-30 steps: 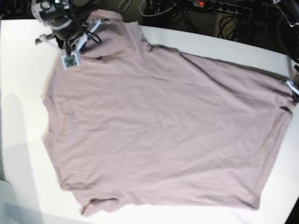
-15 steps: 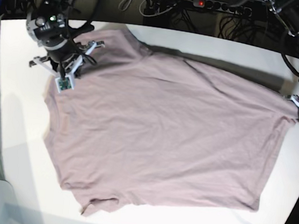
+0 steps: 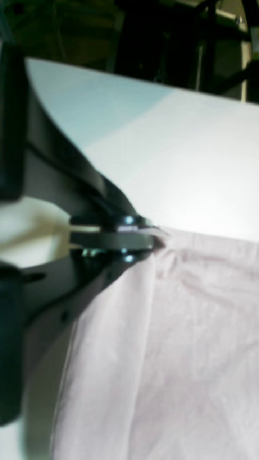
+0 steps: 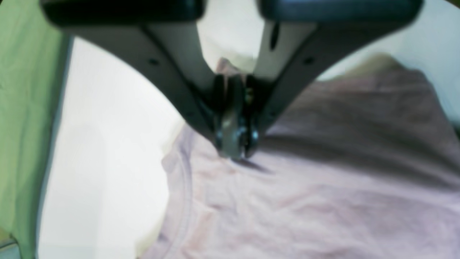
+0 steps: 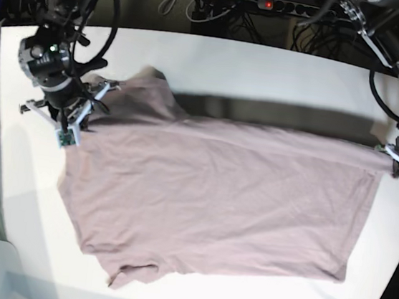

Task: Layout the t-shirt on the table in an organized manner, then fold the t-shirt properly
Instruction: 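Fold the shoulder edge over with both grippers toward the hem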

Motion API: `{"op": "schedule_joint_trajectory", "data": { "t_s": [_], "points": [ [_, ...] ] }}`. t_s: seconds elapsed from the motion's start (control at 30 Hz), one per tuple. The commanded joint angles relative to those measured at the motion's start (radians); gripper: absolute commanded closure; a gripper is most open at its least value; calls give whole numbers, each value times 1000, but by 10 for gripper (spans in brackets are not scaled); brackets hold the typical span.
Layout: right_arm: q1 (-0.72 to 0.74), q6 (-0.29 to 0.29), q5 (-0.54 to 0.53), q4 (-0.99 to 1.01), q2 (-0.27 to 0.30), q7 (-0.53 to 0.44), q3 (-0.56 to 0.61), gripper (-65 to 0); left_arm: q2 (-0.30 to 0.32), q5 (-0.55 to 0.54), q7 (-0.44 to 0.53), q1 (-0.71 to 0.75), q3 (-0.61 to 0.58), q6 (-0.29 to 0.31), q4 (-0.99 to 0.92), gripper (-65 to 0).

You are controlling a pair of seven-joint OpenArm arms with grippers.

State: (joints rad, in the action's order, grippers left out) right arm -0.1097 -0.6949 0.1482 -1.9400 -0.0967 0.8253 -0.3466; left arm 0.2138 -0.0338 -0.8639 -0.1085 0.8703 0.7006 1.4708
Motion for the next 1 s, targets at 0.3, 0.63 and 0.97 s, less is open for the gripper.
{"op": "schedule_joint_trajectory", "data": {
  "t_s": [0.3,0.63,0.97],
  "points": [
    [140,-3,-9,124,33,-22,4,0,25,1,24,-104,2,-2,-91,-2],
    [239,-3,-9,261,50,-31,4,0,45,1,24,-167,0,-2,-172,-2],
    [310,-3,-9,370,76,-33,4,0,72,1,107,-214,-4,-2,-315,-2]
  ]
}}
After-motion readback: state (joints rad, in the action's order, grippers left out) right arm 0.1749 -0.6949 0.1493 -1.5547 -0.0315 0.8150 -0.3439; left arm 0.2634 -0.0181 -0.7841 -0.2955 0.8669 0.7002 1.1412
